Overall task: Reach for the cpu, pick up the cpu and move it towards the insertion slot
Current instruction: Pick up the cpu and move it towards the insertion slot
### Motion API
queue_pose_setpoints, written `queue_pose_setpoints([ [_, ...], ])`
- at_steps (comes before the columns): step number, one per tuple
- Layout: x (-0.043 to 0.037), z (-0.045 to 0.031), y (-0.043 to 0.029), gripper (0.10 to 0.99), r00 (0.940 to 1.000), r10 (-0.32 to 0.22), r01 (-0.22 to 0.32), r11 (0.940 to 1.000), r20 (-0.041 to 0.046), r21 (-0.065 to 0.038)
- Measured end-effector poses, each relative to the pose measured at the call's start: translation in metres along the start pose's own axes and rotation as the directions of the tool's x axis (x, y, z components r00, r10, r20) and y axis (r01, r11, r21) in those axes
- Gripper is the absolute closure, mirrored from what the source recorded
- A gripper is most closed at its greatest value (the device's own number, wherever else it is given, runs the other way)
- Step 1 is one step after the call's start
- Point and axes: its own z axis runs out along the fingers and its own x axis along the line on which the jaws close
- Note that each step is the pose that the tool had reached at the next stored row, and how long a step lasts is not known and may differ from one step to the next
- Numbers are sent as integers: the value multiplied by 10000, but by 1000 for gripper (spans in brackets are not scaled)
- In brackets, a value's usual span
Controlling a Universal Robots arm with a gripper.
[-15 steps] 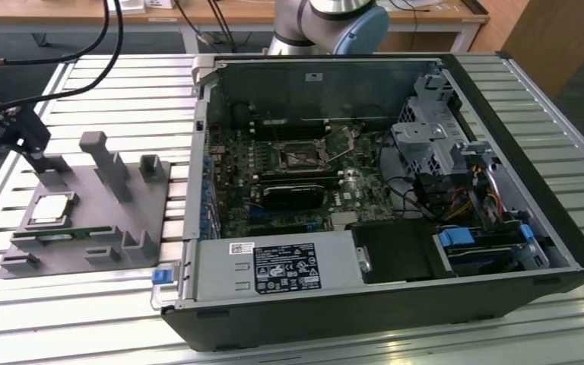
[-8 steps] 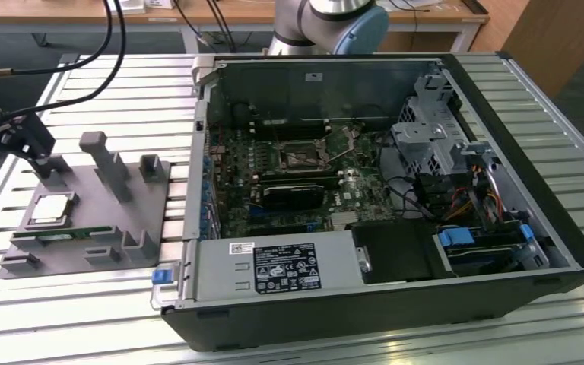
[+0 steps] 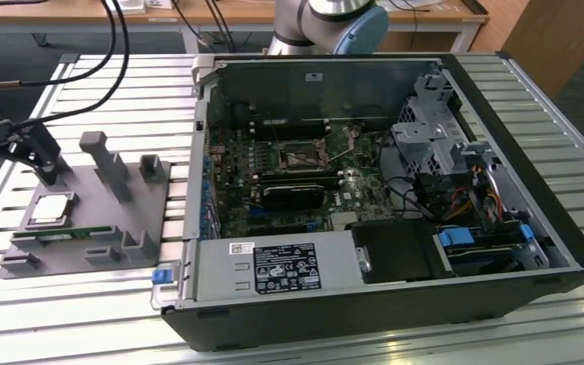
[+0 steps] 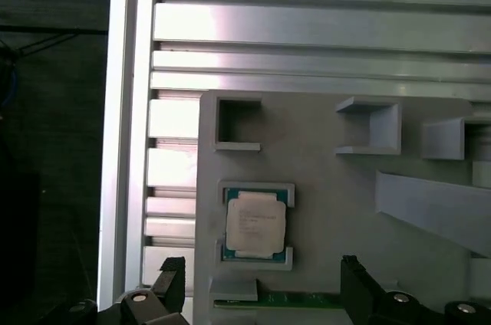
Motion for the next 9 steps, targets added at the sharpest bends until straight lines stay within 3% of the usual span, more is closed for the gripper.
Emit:
queue_pose_setpoints([
  [9,-1,164,-4,204,10000,0,0,10000,1,0],
])
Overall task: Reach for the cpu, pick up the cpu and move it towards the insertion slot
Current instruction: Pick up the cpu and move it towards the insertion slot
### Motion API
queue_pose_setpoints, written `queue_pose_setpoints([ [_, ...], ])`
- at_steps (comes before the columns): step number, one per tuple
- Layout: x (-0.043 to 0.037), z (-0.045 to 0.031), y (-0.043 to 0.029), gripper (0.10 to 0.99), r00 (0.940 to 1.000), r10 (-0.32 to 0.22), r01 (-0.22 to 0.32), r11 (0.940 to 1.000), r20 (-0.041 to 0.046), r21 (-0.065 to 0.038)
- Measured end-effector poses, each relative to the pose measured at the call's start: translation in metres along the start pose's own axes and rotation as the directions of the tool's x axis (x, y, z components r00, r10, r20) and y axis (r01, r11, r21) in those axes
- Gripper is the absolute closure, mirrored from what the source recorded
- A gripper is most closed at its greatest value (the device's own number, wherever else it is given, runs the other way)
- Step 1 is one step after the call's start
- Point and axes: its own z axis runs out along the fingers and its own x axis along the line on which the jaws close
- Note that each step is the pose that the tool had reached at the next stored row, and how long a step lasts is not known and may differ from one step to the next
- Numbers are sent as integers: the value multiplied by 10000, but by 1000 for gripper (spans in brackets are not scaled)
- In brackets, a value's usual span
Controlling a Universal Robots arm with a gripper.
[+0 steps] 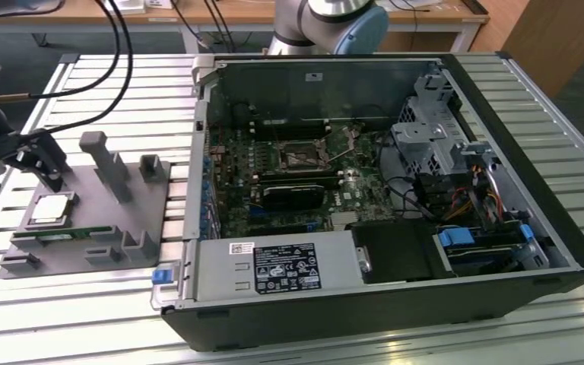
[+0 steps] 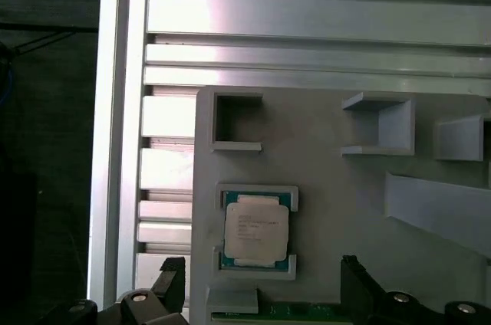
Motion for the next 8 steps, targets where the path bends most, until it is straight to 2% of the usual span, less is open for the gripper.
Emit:
queue_pose_setpoints([
  [8,-1,146,-4,204,10000,0,0,10000,0,0],
])
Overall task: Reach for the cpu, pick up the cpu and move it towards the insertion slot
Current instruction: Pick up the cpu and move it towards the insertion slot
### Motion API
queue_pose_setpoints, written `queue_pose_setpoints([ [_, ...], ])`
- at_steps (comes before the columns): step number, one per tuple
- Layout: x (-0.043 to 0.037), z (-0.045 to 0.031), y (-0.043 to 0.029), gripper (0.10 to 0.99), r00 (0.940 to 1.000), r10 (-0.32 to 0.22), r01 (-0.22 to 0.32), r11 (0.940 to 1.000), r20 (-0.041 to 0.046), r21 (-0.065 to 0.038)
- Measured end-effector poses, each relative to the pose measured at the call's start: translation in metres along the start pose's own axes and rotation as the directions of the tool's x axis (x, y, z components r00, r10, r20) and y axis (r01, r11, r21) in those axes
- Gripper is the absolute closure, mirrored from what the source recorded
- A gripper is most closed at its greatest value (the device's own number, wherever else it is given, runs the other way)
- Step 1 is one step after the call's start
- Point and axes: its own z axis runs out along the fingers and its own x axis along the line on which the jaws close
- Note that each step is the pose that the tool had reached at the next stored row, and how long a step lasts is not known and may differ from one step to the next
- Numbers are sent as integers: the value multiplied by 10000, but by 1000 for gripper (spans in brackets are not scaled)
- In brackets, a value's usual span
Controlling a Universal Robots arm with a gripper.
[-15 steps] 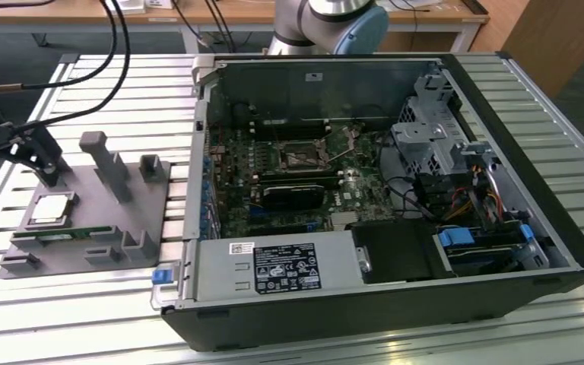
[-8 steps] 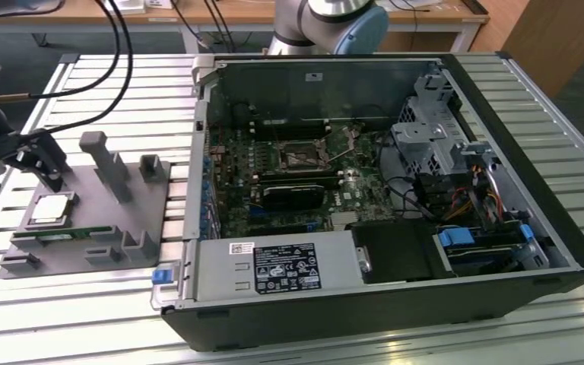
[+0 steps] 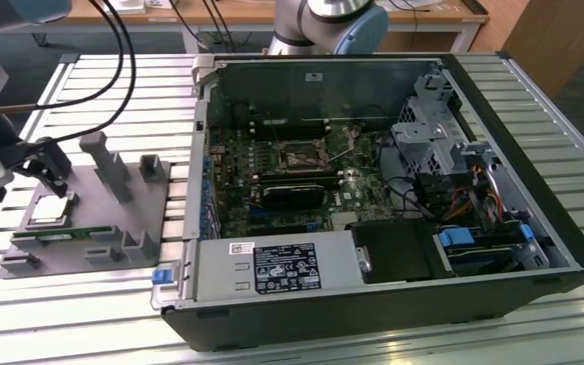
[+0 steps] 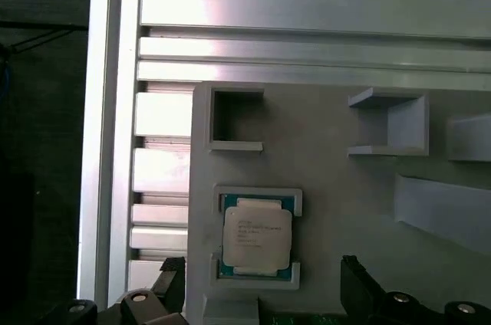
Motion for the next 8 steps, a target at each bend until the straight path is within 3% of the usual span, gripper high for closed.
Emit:
queue_pose_setpoints([
  [8,0,146,9,204,10000,3,-3,10000,0,-1],
])
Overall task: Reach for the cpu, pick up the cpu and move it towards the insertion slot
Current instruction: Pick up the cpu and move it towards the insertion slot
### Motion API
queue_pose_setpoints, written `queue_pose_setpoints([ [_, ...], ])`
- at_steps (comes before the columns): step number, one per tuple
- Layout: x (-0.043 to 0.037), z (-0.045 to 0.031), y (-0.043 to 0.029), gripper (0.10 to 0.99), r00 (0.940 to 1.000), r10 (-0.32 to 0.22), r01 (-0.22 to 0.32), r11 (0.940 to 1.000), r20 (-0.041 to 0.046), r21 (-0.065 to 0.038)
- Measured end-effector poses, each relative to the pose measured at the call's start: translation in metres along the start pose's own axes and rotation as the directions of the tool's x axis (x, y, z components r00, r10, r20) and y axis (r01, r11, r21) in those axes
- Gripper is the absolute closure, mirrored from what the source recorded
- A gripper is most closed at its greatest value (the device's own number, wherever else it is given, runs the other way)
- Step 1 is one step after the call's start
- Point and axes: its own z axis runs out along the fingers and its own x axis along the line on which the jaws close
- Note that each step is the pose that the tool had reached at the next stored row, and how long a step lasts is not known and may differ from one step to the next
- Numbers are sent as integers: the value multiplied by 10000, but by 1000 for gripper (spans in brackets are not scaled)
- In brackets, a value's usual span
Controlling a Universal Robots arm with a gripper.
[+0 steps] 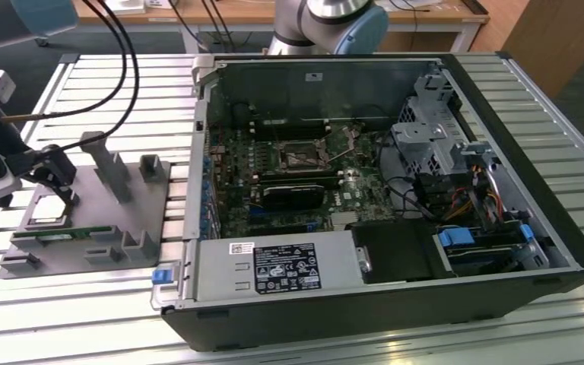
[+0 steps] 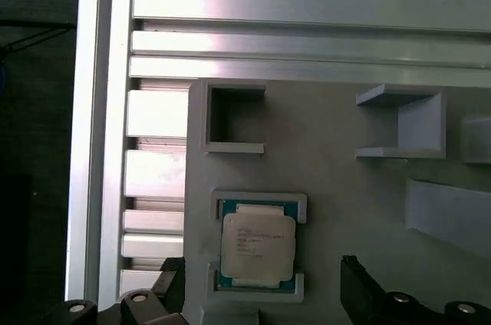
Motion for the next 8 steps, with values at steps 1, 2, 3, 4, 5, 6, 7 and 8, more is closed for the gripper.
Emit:
queue_pose_setpoints([
  [1,0,18,3,204,10000,0,0,10000,0,1],
  [2,0,36,6,204,10000,1,-1,10000,-1,1],
  [3,-1,54,8,204,10000,0,0,10000,0,0],
  [4,-1,72,9,204,10000,0,0,10000,0,0],
  [5,-1,90,10,204,10000,-1,1,10000,0,-1],
  [6,0,108,11,204,10000,1,-1,10000,0,-1],
  [7,-1,126,13,204,10000,0,0,10000,0,-1],
  [8,-1,146,15,204,10000,0,0,10000,0,-1],
])
